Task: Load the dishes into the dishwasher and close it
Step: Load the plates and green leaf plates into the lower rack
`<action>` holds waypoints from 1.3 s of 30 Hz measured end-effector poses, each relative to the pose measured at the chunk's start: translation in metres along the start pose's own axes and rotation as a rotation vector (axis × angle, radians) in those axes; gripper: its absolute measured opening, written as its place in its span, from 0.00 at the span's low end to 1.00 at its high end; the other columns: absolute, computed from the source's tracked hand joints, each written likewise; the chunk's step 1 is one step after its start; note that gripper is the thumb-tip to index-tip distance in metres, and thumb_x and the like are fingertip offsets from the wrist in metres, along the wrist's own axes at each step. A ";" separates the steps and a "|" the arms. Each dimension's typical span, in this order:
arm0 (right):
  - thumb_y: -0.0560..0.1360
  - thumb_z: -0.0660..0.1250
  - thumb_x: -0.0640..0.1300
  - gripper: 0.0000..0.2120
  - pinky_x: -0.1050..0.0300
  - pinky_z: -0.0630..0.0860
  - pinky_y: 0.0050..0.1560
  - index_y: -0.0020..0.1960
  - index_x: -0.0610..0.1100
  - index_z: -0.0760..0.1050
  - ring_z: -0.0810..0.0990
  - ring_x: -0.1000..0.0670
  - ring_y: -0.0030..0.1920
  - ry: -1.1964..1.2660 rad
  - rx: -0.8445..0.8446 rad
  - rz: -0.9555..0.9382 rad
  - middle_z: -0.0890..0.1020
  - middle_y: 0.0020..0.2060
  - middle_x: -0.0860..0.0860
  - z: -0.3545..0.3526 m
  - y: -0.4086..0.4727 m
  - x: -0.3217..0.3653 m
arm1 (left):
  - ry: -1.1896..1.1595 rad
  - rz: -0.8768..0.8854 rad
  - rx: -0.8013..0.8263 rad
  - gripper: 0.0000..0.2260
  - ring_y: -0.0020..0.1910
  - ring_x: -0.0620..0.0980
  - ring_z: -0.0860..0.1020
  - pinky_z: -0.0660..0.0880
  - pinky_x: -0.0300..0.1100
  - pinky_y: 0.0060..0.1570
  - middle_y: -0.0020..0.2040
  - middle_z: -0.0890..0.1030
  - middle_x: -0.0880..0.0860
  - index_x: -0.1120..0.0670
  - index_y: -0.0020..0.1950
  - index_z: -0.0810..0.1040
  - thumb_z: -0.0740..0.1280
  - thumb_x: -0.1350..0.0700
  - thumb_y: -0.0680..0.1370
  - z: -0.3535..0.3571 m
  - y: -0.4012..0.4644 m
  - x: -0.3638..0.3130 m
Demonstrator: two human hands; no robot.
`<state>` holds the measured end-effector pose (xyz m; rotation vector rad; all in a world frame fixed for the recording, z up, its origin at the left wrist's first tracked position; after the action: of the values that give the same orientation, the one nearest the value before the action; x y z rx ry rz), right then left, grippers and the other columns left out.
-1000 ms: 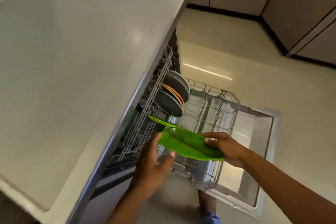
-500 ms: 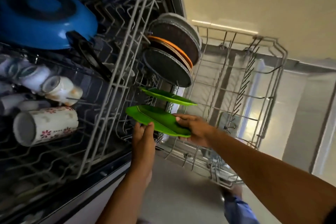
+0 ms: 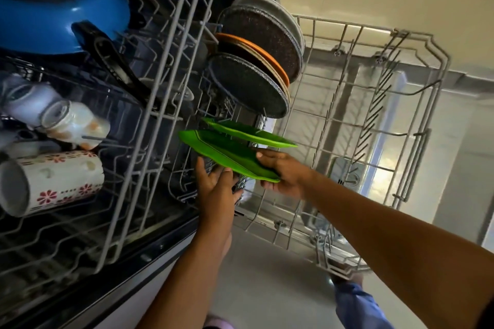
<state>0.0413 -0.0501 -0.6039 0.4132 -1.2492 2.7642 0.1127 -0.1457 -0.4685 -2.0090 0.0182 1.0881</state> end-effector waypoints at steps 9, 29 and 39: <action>0.84 0.59 0.37 0.09 0.62 0.74 0.25 0.61 0.39 0.75 0.79 0.49 0.33 0.056 -0.064 0.056 0.82 0.38 0.44 0.007 0.001 0.004 | -0.109 -0.068 0.001 0.34 0.61 0.58 0.83 0.80 0.52 0.60 0.67 0.74 0.47 0.38 0.83 0.47 0.64 0.56 0.85 0.011 0.005 0.000; 0.80 0.63 0.40 0.12 0.57 0.81 0.33 0.62 0.38 0.75 0.84 0.46 0.35 0.349 -0.220 -0.078 0.85 0.44 0.36 -0.018 -0.015 -0.005 | -0.157 -0.123 -0.062 0.35 0.49 0.54 0.86 0.84 0.40 0.43 0.75 0.72 0.59 0.45 0.84 0.50 0.64 0.65 0.84 0.030 0.031 0.012; 0.85 0.63 0.42 0.10 0.55 0.85 0.41 0.58 0.35 0.77 0.88 0.40 0.45 0.452 -0.406 -0.213 0.87 0.45 0.35 -0.045 -0.021 0.002 | 1.020 0.000 0.296 0.33 0.78 0.57 0.66 0.67 0.57 0.73 0.82 0.62 0.50 0.41 0.83 0.53 0.65 0.43 0.82 0.009 0.002 0.091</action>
<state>0.0341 -0.0026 -0.6166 -0.1033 -1.4812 2.1788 0.1624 -0.1096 -0.5356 -2.0648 0.6611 -0.0409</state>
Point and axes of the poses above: each hand's wrist, its own y-axis towards the middle knuckle, its own z-axis out of the palm, x = y × z, the point moved 8 cm from there along y, towards the middle knuckle
